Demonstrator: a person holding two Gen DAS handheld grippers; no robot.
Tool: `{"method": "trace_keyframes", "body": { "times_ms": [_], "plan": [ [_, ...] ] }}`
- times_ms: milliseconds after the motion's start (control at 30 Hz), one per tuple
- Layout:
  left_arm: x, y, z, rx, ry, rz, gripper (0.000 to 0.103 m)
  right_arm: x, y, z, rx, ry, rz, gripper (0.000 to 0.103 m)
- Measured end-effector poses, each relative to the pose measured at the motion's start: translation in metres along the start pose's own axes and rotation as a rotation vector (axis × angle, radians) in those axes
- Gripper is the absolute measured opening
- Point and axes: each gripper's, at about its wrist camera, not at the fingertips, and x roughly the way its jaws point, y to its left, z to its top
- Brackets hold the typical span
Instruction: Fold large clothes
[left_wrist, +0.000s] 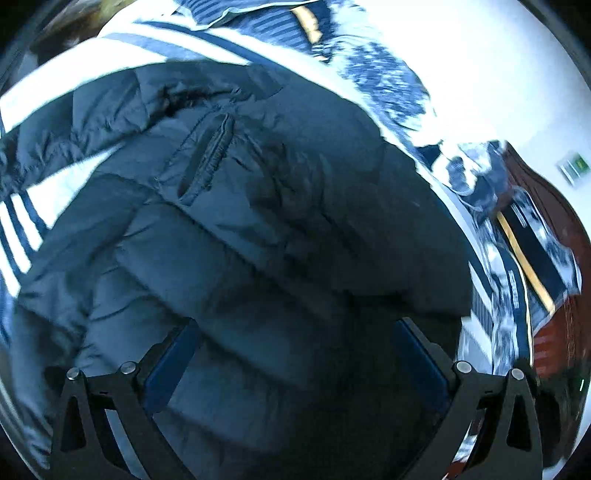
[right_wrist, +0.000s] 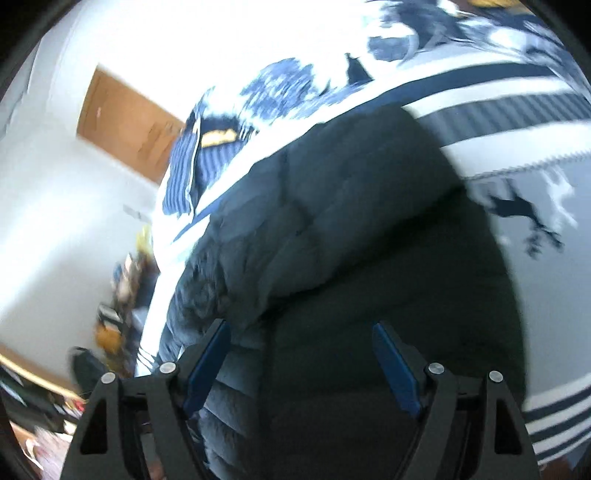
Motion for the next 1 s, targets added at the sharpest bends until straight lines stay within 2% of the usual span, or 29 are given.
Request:
{"method": "trace_keyframes", "body": {
  "times_ms": [67, 100, 167, 233, 300, 333, 367, 400, 433, 533, 567, 633, 700, 733, 800, 933, 1000],
  "plan": [
    [0.012, -0.001, 0.009, -0.025, -0.008, -0.026, 0.103, -0.012, -0.03, 0.019, 0.091, -0.012, 0.029, 0.082],
    [0.02, 0.0, 0.017, -0.035, -0.016, -0.014, 0.103, -0.008, -0.035, 0.026, 0.114, -0.009, 0.041, 0.082],
    [0.026, 0.002, 0.027, -0.06, -0.033, 0.002, 0.087, 0.005, -0.056, 0.048, 0.163, 0.016, 0.065, 0.082],
    [0.028, 0.004, 0.036, -0.067, -0.028, -0.013, 0.037, 0.024, -0.07, 0.064, 0.206, 0.048, 0.082, 0.082],
    [0.027, 0.007, 0.046, -0.08, -0.024, -0.041, 0.024, 0.047, -0.085, 0.076, 0.277, 0.09, 0.137, 0.082],
    [0.025, 0.008, 0.051, -0.08, -0.035, -0.045, 0.013, 0.065, -0.093, 0.081, 0.315, 0.117, 0.171, 0.08],
    [0.022, 0.007, 0.056, -0.077, -0.049, -0.046, 0.008, 0.081, -0.099, 0.087, 0.331, 0.137, 0.179, 0.077],
    [0.015, 0.006, 0.068, -0.065, -0.076, -0.054, 0.006, 0.087, -0.104, 0.089, 0.338, 0.14, 0.158, 0.059],
    [0.009, 0.003, 0.08, -0.052, -0.108, -0.062, 0.005, 0.093, -0.109, 0.097, 0.35, 0.136, 0.134, 0.033],
    [-0.013, -0.013, 0.118, 0.01, -0.196, -0.1, 0.004, 0.088, -0.103, 0.119, 0.342, 0.068, 0.181, 0.01],
    [-0.016, -0.021, 0.133, 0.033, -0.214, -0.115, 0.004, 0.085, -0.094, 0.126, 0.31, 0.056, 0.194, 0.009],
    [-0.015, -0.034, 0.157, 0.07, -0.244, -0.114, 0.004, 0.081, -0.073, 0.137, 0.235, 0.036, 0.158, 0.007],
    [-0.002, -0.044, 0.177, 0.13, -0.275, -0.078, 0.004, 0.086, -0.055, 0.143, 0.174, 0.043, 0.112, 0.006],
    [0.006, -0.044, 0.183, 0.151, -0.286, -0.037, 0.004, 0.09, -0.053, 0.143, 0.165, 0.044, 0.091, 0.006],
    [0.023, -0.04, 0.185, 0.178, -0.281, 0.001, 0.004, 0.108, -0.056, 0.139, 0.16, 0.08, 0.033, 0.006],
    [0.077, 0.002, 0.171, 0.146, -0.13, 0.082, 0.006, 0.135, -0.068, 0.114, 0.164, 0.129, -0.039, 0.006],
    [0.094, 0.022, 0.167, 0.106, -0.052, 0.084, 0.014, 0.139, -0.078, 0.109, 0.203, 0.118, -0.004, 0.007]
  ]
}}
